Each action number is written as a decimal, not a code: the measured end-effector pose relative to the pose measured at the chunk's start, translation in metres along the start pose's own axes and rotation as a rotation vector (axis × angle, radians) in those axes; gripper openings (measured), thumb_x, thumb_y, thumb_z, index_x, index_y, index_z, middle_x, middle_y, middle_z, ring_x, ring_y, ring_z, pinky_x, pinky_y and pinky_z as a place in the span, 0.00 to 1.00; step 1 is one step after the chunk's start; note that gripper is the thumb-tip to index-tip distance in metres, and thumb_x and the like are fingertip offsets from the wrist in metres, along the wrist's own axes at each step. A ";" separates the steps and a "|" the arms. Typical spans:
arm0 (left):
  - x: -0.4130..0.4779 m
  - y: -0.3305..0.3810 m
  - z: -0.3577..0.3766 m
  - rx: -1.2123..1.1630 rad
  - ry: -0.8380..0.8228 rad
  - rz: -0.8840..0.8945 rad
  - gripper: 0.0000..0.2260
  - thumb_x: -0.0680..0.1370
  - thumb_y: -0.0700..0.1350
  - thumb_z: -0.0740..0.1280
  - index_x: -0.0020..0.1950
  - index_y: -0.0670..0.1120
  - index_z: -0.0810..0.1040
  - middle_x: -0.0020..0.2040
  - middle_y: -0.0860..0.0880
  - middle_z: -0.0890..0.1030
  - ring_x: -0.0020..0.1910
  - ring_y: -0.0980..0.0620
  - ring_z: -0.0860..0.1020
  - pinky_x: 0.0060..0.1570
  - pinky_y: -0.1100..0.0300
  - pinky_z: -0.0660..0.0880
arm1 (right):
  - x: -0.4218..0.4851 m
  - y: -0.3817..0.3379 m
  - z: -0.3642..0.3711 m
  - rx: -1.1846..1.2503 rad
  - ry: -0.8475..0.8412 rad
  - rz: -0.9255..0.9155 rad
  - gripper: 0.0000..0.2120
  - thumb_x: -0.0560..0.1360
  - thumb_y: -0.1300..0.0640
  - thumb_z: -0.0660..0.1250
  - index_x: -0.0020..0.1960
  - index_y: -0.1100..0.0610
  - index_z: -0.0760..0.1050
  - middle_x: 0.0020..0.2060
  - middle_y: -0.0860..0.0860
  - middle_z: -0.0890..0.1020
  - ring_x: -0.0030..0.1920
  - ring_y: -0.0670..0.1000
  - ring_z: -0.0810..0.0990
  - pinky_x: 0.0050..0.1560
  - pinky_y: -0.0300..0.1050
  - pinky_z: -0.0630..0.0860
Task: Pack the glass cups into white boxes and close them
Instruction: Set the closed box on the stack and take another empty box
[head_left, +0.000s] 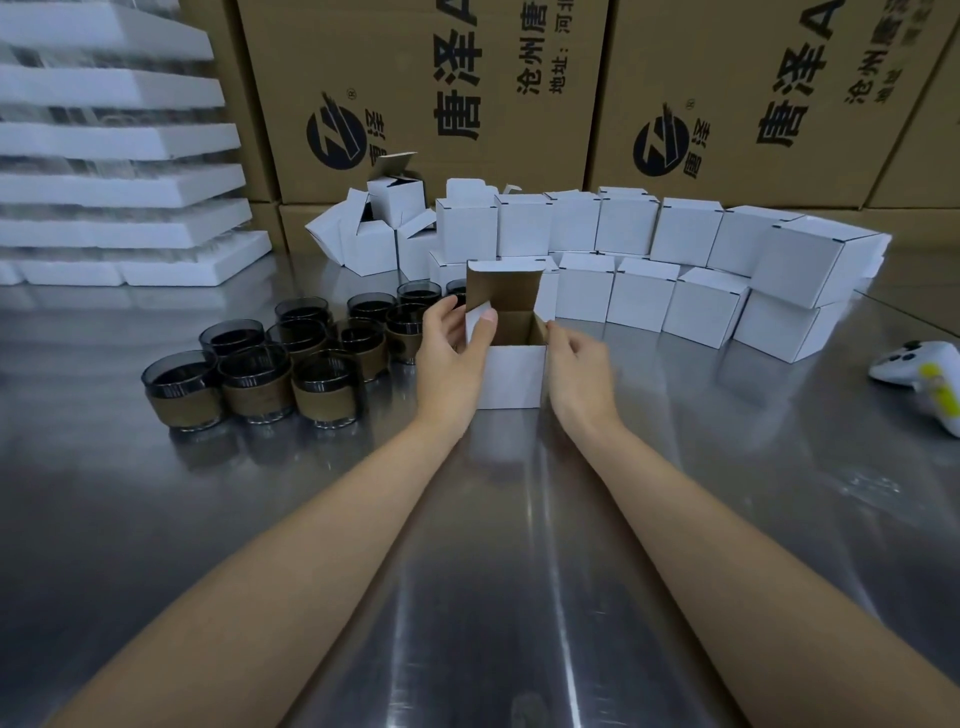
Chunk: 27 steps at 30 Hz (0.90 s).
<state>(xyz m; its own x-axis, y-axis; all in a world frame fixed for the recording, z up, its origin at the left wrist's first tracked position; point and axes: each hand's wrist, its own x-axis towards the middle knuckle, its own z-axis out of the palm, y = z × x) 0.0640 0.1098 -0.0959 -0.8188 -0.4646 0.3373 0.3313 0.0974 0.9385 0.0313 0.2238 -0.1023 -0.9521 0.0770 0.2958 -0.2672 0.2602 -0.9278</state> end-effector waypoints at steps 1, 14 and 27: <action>-0.002 0.000 0.000 0.033 0.008 0.029 0.21 0.80 0.49 0.66 0.71 0.44 0.67 0.65 0.50 0.76 0.65 0.56 0.74 0.59 0.72 0.69 | -0.001 -0.001 0.000 -0.009 -0.008 -0.025 0.18 0.79 0.52 0.55 0.37 0.64 0.70 0.35 0.53 0.74 0.37 0.52 0.70 0.41 0.47 0.67; 0.005 -0.005 -0.003 0.191 0.025 -0.005 0.18 0.81 0.35 0.52 0.67 0.43 0.75 0.65 0.46 0.77 0.64 0.51 0.74 0.66 0.58 0.69 | 0.006 -0.002 -0.013 0.070 0.005 -0.086 0.07 0.76 0.59 0.62 0.52 0.54 0.76 0.55 0.51 0.79 0.56 0.48 0.76 0.60 0.41 0.72; 0.002 -0.003 -0.001 0.114 -0.081 -0.002 0.13 0.81 0.41 0.59 0.62 0.46 0.80 0.57 0.52 0.81 0.56 0.59 0.77 0.48 0.77 0.70 | 0.018 -0.010 -0.032 0.212 -0.173 -0.075 0.22 0.75 0.65 0.59 0.64 0.47 0.76 0.63 0.53 0.75 0.59 0.52 0.77 0.62 0.47 0.76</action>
<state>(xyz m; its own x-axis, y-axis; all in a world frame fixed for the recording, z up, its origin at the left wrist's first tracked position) 0.0614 0.1078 -0.0979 -0.8560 -0.3927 0.3363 0.2781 0.1986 0.9398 0.0214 0.2537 -0.0801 -0.9350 -0.1047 0.3388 -0.3452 0.0504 -0.9372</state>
